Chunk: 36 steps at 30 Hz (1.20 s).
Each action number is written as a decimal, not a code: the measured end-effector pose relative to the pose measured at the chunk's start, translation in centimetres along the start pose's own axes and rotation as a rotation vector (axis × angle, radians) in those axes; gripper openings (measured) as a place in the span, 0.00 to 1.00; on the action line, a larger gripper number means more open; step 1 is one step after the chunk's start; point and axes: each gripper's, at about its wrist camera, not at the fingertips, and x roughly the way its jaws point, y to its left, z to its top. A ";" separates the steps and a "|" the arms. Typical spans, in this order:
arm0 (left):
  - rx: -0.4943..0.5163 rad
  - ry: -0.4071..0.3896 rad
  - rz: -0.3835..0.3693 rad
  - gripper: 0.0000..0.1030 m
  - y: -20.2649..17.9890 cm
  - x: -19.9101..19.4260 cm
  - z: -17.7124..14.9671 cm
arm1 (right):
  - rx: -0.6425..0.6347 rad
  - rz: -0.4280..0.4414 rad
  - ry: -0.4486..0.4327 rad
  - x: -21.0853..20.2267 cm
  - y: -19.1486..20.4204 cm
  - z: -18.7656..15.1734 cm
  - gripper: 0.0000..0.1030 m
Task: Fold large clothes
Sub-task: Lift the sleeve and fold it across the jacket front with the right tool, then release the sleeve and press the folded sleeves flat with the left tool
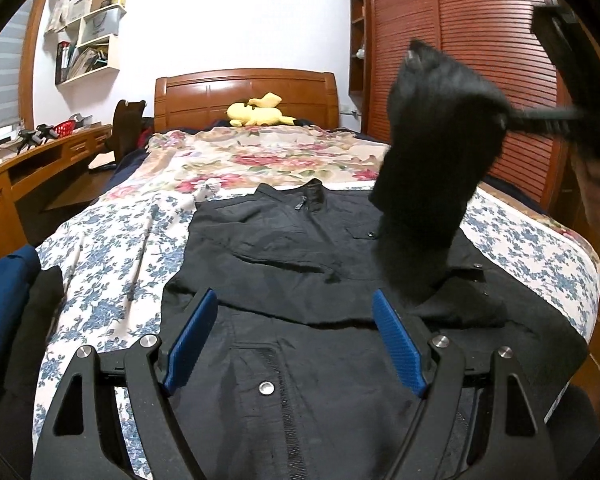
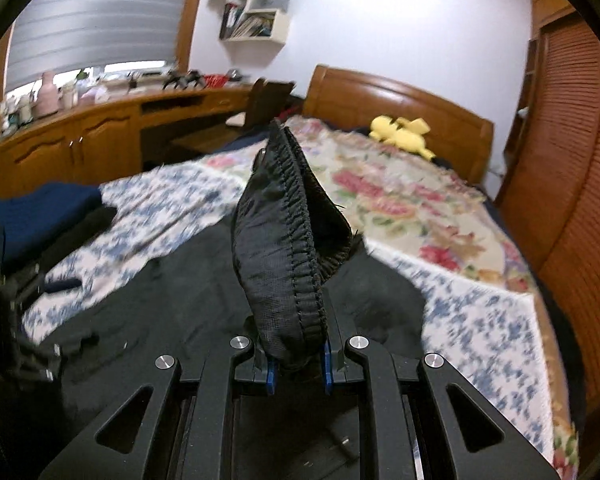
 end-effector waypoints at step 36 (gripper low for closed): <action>-0.001 0.091 -0.097 0.72 -2.3 1.9 -1.5 | 0.190 0.026 0.169 0.8 2.9 -9.1 0.50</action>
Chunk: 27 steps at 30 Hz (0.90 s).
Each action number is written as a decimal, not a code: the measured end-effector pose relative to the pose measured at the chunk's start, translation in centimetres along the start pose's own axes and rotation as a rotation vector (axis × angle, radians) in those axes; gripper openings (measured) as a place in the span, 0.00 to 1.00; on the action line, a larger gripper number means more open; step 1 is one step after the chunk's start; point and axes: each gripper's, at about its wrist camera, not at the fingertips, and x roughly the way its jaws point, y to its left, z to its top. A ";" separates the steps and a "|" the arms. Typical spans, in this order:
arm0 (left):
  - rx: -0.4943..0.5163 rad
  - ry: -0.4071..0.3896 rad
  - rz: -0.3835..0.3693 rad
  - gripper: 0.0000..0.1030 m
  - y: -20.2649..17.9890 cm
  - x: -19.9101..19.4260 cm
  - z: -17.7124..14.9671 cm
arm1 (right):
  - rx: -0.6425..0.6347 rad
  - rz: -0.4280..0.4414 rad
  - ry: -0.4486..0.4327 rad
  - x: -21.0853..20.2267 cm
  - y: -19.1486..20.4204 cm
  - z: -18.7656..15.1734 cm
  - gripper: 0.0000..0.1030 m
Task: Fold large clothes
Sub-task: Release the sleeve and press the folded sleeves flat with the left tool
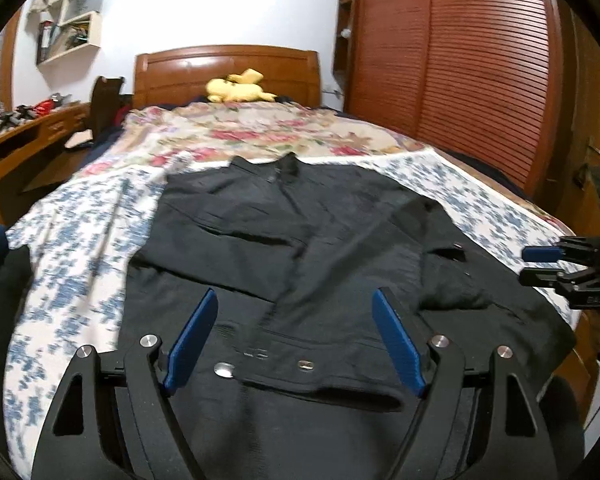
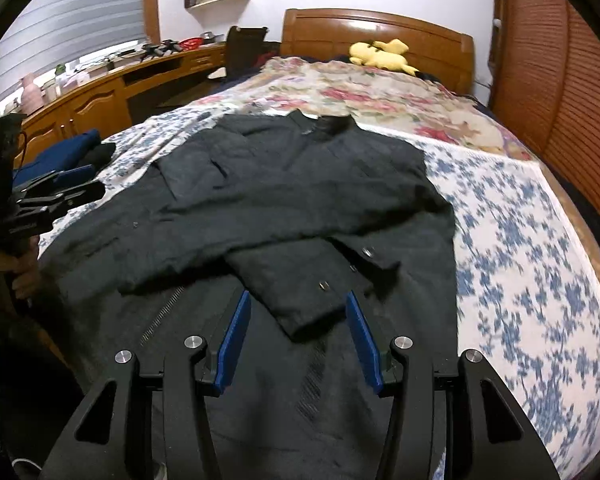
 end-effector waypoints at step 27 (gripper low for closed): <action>0.046 0.176 0.015 0.08 -5.7 0.4 -3.3 | 0.067 -0.014 -0.082 -5.0 -2.4 -4.2 0.50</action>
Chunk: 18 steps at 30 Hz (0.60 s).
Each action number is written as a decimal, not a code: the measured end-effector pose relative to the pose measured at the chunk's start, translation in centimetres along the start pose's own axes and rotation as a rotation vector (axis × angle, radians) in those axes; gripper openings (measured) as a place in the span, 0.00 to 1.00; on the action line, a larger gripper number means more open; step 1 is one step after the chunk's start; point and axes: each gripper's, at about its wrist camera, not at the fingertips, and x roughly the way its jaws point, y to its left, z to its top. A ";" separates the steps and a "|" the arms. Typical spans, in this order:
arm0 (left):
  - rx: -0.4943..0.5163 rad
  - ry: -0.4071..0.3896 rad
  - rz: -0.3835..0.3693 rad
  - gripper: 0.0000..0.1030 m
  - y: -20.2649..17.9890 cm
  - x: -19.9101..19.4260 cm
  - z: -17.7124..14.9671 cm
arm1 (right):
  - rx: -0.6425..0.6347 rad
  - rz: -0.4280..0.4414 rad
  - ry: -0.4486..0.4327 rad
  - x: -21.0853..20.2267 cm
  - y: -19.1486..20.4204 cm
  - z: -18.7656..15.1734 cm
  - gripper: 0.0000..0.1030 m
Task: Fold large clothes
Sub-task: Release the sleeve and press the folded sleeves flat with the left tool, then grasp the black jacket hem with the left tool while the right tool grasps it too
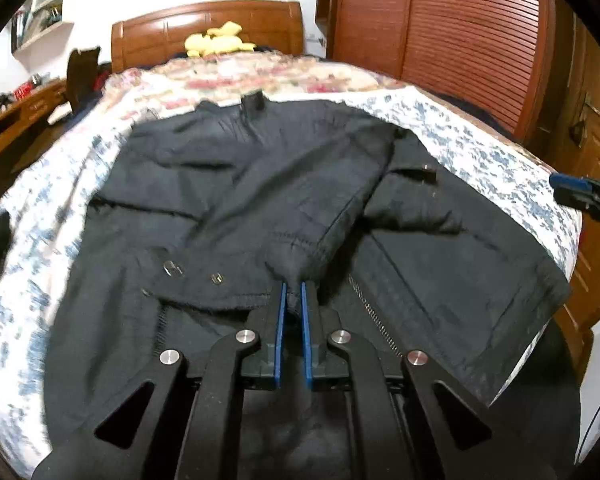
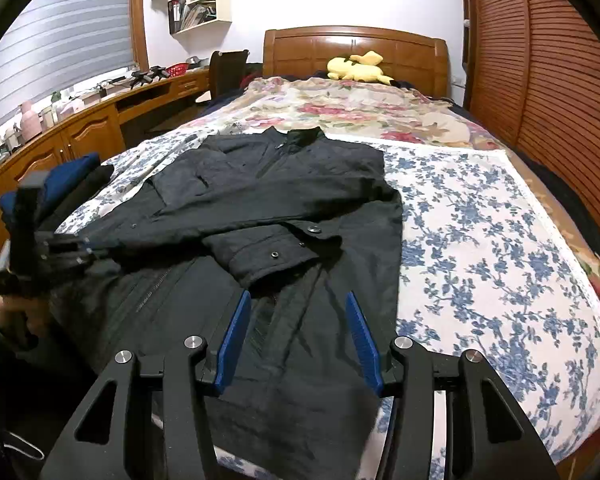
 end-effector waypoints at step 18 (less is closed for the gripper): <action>-0.059 -0.081 0.153 0.82 8.3 -6.1 -3.5 | 0.059 -0.043 0.114 3.5 -2.2 -3.8 0.50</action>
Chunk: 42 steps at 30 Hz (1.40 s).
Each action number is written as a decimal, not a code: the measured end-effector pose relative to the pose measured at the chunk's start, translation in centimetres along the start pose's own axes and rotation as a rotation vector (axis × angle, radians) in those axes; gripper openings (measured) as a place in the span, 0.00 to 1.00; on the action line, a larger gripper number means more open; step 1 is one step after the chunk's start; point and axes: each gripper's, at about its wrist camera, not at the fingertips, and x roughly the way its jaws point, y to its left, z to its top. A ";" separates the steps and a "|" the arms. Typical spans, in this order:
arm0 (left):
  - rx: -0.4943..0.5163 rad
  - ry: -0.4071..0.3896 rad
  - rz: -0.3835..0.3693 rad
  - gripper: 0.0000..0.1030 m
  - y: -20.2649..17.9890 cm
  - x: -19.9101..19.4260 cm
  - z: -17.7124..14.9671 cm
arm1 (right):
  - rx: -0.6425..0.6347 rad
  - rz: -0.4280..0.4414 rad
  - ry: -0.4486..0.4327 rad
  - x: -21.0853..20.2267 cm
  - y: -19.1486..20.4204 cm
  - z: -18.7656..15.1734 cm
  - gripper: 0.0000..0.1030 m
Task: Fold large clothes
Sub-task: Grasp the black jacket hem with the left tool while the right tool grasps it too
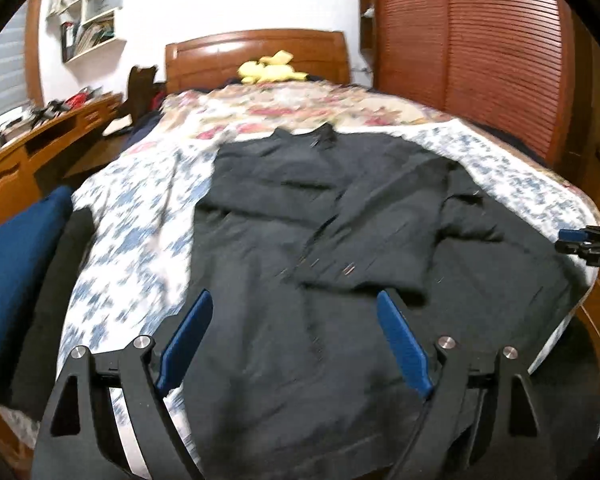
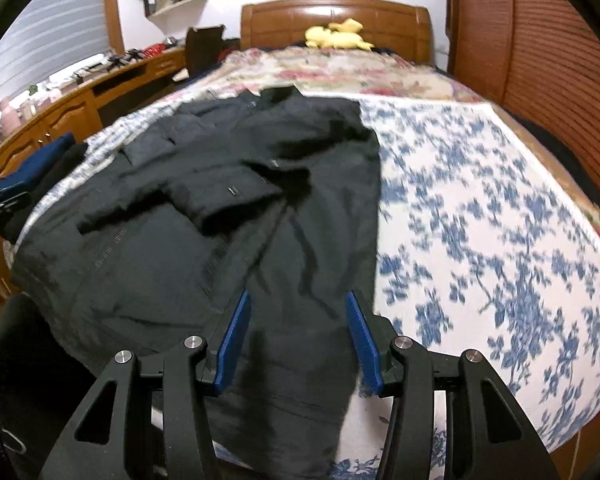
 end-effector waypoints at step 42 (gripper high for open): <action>-0.160 0.148 -0.110 0.06 4.6 -1.1 -7.6 | 0.064 0.098 0.112 1.8 -1.0 -1.9 0.19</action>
